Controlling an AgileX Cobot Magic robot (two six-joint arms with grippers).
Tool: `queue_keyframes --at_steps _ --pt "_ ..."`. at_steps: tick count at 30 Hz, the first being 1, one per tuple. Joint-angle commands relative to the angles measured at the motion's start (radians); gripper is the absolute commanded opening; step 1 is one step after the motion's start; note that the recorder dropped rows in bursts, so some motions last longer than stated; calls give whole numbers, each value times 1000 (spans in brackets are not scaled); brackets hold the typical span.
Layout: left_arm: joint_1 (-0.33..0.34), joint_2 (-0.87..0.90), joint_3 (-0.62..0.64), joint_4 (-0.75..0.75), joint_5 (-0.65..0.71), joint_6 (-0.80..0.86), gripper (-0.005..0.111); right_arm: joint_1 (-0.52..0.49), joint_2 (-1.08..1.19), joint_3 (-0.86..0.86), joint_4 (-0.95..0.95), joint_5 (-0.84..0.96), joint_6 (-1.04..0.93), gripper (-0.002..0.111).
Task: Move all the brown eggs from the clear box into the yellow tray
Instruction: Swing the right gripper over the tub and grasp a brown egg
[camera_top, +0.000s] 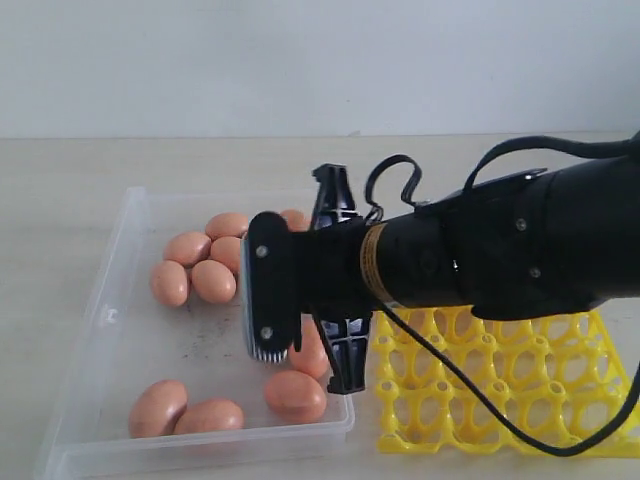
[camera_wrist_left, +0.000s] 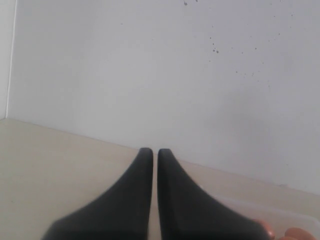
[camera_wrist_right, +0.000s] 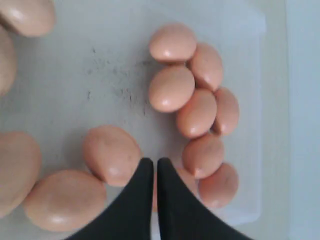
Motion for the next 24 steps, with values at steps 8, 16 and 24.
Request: queue_keyframes --at_steps 8,16,24 --pt "-3 -3 -3 -3 0 7 4 8 125 -20 -28 106 -434 0" --pt "-3 -3 -3 -3 0 7 4 8 143 -70 -30 69 -395 30" --pt "-3 -3 -3 -3 0 7 4 8 177 -72 -30 78 -439 52"
